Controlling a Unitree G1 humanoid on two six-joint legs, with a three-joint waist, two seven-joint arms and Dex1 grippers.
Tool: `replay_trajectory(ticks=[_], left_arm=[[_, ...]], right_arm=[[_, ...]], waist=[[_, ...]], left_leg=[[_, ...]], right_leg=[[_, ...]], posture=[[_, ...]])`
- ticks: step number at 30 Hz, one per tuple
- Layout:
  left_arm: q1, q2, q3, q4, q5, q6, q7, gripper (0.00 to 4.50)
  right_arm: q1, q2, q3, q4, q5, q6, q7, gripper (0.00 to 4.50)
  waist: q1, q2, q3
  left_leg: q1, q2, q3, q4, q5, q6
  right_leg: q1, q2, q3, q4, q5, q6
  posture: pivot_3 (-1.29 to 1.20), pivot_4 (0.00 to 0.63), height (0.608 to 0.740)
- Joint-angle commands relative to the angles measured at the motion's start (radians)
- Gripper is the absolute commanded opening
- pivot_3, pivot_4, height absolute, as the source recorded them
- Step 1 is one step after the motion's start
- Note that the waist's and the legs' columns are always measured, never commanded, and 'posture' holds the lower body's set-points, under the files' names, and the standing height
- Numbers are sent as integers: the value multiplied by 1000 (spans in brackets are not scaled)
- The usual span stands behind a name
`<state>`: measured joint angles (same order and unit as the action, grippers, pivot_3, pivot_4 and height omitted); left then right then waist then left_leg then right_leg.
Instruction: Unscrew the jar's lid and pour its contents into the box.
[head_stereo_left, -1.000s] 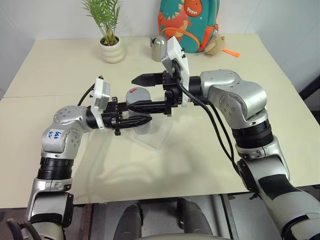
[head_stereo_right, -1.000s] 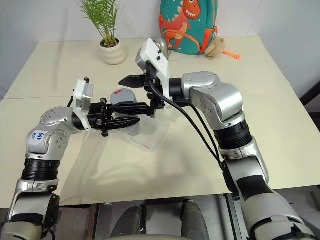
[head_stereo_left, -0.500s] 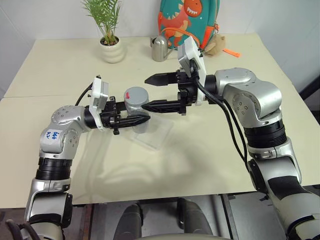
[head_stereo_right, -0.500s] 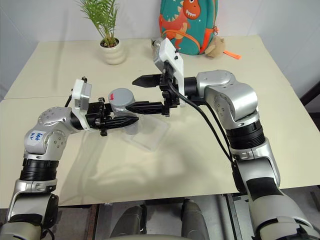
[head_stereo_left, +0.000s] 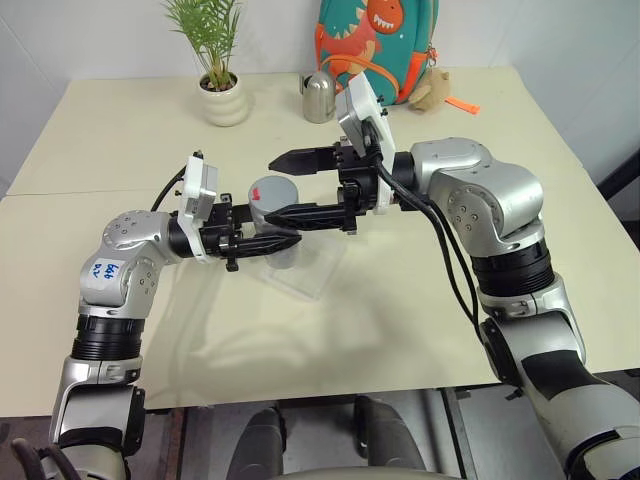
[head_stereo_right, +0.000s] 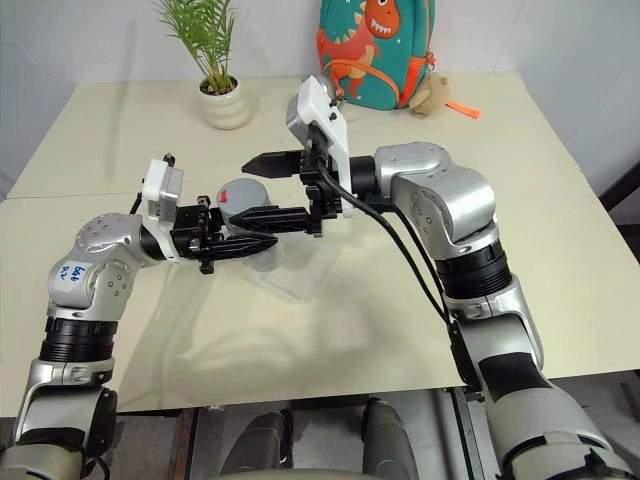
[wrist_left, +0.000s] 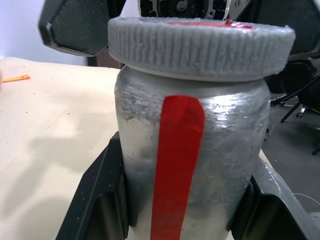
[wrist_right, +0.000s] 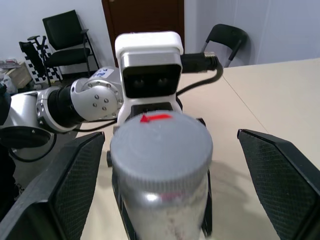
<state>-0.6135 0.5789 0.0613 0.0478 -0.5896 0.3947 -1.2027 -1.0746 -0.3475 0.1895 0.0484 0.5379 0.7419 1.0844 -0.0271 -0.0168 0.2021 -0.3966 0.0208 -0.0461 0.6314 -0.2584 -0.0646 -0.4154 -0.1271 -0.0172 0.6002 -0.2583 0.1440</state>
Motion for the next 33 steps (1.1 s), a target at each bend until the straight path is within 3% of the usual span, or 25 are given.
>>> replay_trajectory(ticks=[1, 4, 8, 14, 19, 27, 33], left_arm=[[-1, 6, 15, -34, -7, -15, -3, 1931], [2, 6, 15, -35, -7, -15, -2, 1931], [6, 6, 16, -38, -9, -14, 2, 1931], [12, 10, 22, -39, -9, -14, 2, 1931], [26, 15, 29, -47, -13, -12, 5, 1931], [32, 43, 82, -34, -33, 11, 28, 1931], [0, 45, 97, 8, -29, 21, 39, 1931]], right_arm=[[-24, 11, -17, -13, 5, -16, -3, 4471], [-24, 20, -25, -26, 12, -9, -12, 3847], [-9, 30, -33, -57, 32, 10, -24, 2581], [-5, 61, -159, -70, 158, 71, -86, 2581], [39, 16, -244, -119, 203, 107, -149, 2581], [407, -189, -306, -209, 28, -59, -242, 2581], [678, -143, -329, -177, -66, -286, -297, 2581]], waist=[[0, 0, 0], [0, 0, 0], [0, 0, 0], [0, 0, 0], [2, 0, 0], [20, -1, -1], [19, -1, -1]], left_leg=[[0, 0, 0, 0, 0, 0], [0, 0, 0, 0, 0, 0], [0, 0, 0, 0, 0, 0], [0, 0, 0, 0, 0, 0], [0, 0, 0, 0, 0, 0], [0, 0, 0, -1, -1, 1], [0, 0, 3, -1, -1, 2]], right_leg=[[0, 0, 0, 0, 0, 0], [0, 0, 0, 0, 0, 0], [0, 0, 0, 0, 0, 0], [0, 0, 0, 0, 0, 0], [0, 0, 0, -1, 0, 0], [1, 0, 0, -3, 0, 1], [1, 0, 2, -5, 1, 2]], posture=[[0, 150, 740], [0, 150, 740], [0, 150, 740], [0, 150, 740], [0, 150, 740], [0, 150, 740], [0, 150, 740]])
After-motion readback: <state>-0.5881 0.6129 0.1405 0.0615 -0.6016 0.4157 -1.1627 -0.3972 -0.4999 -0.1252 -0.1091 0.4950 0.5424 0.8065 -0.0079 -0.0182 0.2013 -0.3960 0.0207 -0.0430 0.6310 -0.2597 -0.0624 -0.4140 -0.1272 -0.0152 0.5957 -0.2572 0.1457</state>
